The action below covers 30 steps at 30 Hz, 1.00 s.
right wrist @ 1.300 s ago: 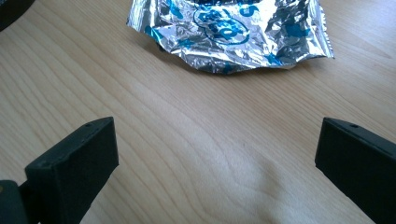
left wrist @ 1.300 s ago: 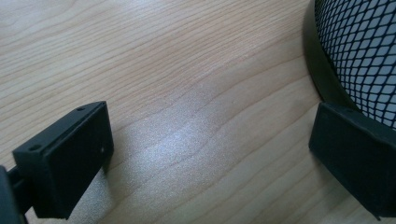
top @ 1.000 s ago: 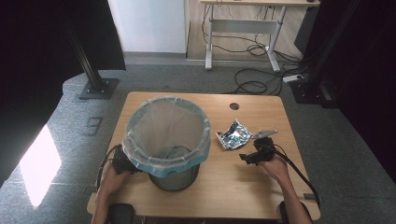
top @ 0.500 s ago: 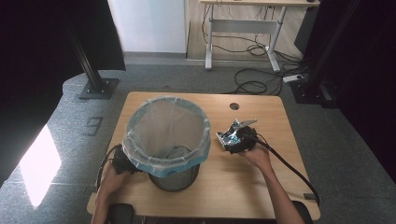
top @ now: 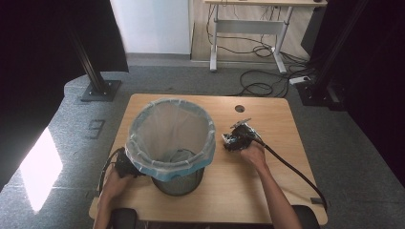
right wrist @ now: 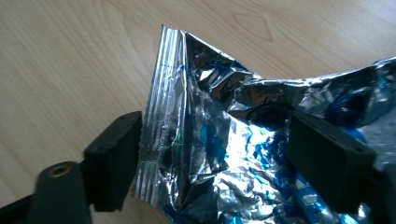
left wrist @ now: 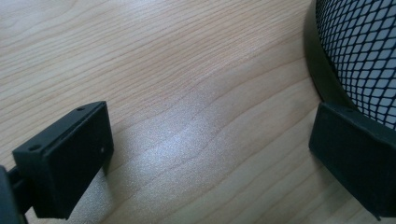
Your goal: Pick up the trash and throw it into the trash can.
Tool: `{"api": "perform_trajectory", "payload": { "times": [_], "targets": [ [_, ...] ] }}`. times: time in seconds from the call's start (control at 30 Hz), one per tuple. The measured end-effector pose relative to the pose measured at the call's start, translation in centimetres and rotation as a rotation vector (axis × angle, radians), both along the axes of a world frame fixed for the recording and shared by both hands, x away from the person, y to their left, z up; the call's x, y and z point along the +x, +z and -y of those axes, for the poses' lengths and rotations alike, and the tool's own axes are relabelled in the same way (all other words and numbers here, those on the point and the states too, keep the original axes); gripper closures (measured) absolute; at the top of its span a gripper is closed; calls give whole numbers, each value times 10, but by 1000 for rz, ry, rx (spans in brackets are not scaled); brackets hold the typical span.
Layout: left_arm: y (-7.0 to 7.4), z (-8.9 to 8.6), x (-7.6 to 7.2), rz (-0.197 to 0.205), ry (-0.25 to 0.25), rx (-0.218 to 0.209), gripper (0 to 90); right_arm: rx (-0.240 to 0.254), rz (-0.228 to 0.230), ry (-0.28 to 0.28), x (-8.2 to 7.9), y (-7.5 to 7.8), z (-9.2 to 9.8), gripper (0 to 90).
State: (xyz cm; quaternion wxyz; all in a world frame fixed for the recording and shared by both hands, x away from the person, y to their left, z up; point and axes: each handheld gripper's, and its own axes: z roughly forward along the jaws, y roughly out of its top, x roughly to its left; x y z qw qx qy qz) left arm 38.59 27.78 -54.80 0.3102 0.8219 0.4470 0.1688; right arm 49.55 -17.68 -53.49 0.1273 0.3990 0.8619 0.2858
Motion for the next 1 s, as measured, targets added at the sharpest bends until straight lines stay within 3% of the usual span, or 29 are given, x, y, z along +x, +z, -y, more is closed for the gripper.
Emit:
{"api": "perform_trajectory", "payload": {
  "times": [0.07, 0.1, 0.13, 0.27, 0.4, 0.53, 0.67, 1.0],
  "targets": [
    [0, 0, 0, 0, 0, 0, 0, -2, 3, 0, 1, 0, 1, 311],
    [0, 0, 0, 0, 1, 0, 0, -2, 1, 4, 2, 2, 2, 425],
    [0, 0, 0, 0, 0, 0, 0, -2, 1, 4, 2, 2, 2, 425],
    [0, 0, 0, 0, 1, 0, 0, -9, -12, 10, 3, 5, 6, 668],
    [0, 0, 0, 0, 1, 0, 0, -16, -36, 11, 1, 7, 7, 813],
    [0, 0, 0, 0, 1, 0, 0, -22, -62, 12, 0, 8, 6, 851],
    [0, 0, 0, 0, 1, 0, 0, -44, -59, 26, -2, 12, 7, 858],
    [0, 0, 0, 0, 1, 0, 0, -32, -17, 67, -11, 42, 9, 862]
  ]
}}
